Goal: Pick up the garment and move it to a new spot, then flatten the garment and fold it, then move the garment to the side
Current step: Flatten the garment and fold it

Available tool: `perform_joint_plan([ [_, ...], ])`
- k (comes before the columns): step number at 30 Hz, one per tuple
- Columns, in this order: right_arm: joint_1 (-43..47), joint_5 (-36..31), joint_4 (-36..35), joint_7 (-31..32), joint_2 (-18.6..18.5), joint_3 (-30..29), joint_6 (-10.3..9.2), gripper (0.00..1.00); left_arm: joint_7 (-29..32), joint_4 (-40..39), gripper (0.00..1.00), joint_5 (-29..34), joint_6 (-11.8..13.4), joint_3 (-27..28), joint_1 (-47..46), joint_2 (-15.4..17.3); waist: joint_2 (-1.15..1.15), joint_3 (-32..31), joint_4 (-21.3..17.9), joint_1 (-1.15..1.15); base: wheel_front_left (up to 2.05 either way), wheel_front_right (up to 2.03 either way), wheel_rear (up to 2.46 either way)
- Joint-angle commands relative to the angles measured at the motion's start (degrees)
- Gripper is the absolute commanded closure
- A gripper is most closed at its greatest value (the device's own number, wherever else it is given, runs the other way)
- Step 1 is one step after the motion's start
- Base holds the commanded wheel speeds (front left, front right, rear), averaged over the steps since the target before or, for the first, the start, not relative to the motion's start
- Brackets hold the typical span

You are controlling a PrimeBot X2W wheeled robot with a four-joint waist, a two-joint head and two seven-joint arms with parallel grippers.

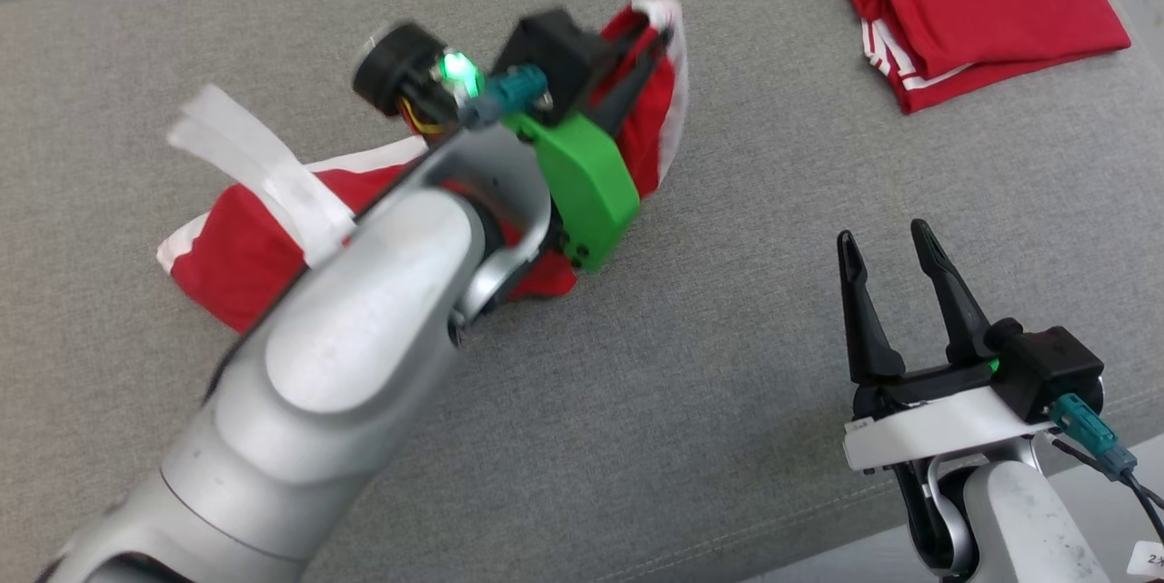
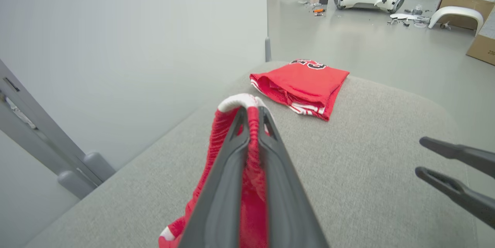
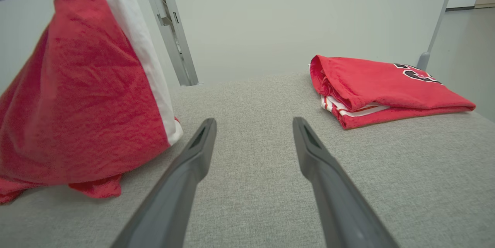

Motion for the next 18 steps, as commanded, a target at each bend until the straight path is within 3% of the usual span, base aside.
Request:
perform_joint_plan([
  [1,0.73,0.10,0.01,0.00,0.00,-0.04,-0.07,0.00,-0.34,-1.04,1.00,-0.58,-0.45,1.18,-3.29,0.45,0.00,-1.54,0.74,0.00,0.00,0.00,0.00],
  [7,1.83,-0.46,-0.01,0.01,0.01,-0.76,-0.07,0.00,-1.23,-4.73,1.00,-4.40,-1.21,6.98,-13.47,0.24,0.00,-3.78,2.40,0.00,0.00,0.00,0.00],
  [10,2.33,-0.65,-0.06,0.00,-0.01,-1.04,-0.07,0.00,-1.02,-6.66,1.00,-7.82,-0.22,10.18,-12.52,0.52,0.00,-4.53,3.42,0.00,0.00,0.00,0.00],
  [14,2.90,-1.00,-0.60,0.01,0.00,-2.01,-0.07,0.00,0.76,-11.59,1.00,-13.22,0.87,12.09,-1.57,3.53,0.00,-4.82,5.17,0.00,0.00,0.00,0.00],
  [18,3.39,-2.00,-0.92,0.01,-0.03,-3.25,-0.07,0.00,-2.31,-16.12,1.00,-16.82,1.98,12.70,15.46,6.98,0.00,-4.09,7.60,0.00,0.00,0.00,0.00],
])
